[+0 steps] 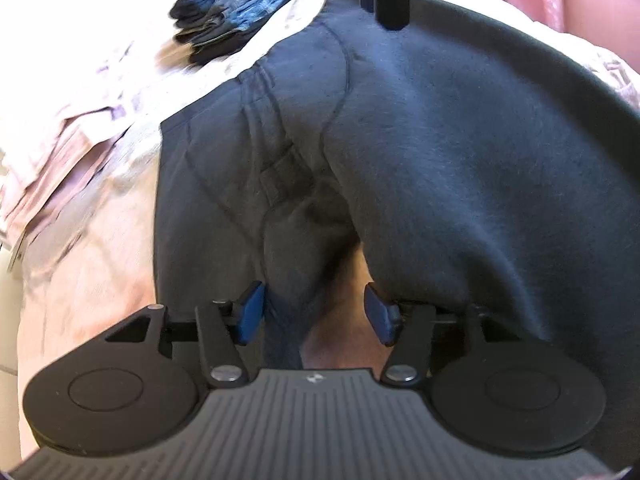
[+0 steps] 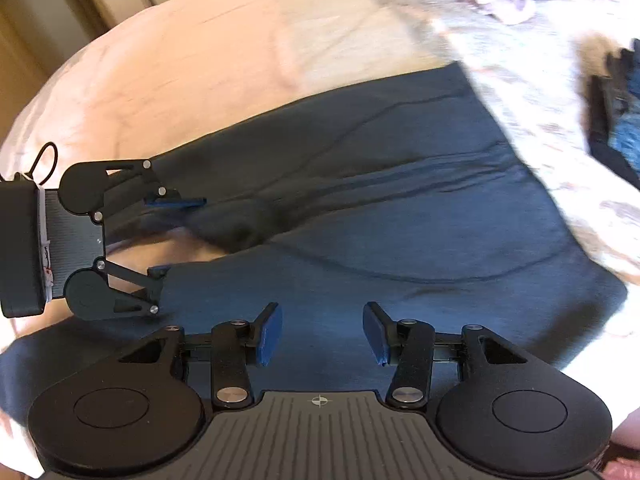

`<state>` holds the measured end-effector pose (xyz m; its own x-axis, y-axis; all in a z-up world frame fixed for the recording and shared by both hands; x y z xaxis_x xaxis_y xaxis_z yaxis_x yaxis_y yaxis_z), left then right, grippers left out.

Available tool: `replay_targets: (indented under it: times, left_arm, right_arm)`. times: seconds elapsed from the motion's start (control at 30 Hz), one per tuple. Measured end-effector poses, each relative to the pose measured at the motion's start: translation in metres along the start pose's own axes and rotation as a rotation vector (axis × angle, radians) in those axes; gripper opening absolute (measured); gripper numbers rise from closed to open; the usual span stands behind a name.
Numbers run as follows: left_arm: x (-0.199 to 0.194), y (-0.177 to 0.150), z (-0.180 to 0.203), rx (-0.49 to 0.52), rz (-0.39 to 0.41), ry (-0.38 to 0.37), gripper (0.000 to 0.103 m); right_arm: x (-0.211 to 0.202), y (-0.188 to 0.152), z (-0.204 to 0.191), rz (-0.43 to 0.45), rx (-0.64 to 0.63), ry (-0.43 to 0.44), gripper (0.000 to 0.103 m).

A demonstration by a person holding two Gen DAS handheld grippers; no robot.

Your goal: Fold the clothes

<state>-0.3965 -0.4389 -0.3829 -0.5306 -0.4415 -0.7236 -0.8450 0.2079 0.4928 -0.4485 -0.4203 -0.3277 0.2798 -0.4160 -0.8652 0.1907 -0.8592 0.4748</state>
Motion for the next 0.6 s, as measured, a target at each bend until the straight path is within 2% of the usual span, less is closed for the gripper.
replay_targets:
  times: [0.03, 0.13, 0.23, 0.4, 0.47, 0.6]
  left_arm:
    - [0.000, 0.003, -0.009, -0.043, 0.014, 0.014, 0.045]
    - [-0.009, 0.002, -0.056, -0.256, 0.034, 0.108, 0.046]
    - [-0.017, -0.010, -0.078, -0.333, 0.009, 0.155, 0.052]
    - [-0.039, -0.025, -0.054, -0.357, -0.062, 0.134, 0.051]
    - [-0.052, -0.030, -0.044, -0.403, -0.087, 0.144, 0.050]
    - [-0.082, -0.046, -0.023, -0.569, -0.169, 0.152, 0.050]
  right_arm:
    - [-0.003, -0.002, 0.006, 0.000, 0.013, -0.011, 0.049]
    - [-0.008, -0.009, 0.021, 0.001, 0.051, -0.039, 0.049]
    - [-0.011, -0.016, 0.032, -0.001, 0.084, -0.054, 0.049]
    - [-0.010, -0.023, 0.035, -0.020, 0.087, -0.034, 0.049]
    - [-0.008, -0.026, 0.034, -0.032, 0.079, -0.022, 0.049]
    - [-0.004, -0.032, 0.032, -0.056, 0.061, 0.001, 0.049]
Point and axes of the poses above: each gripper's, at about its wrist camera, not at the fingertips, and x roughly the way its jaws point, z to its right, y to its top, the point moved 10 cm from there along x, roughly the way its jaws point, and after that the axes turned 4 degrees about z, right-handed, at the moved point
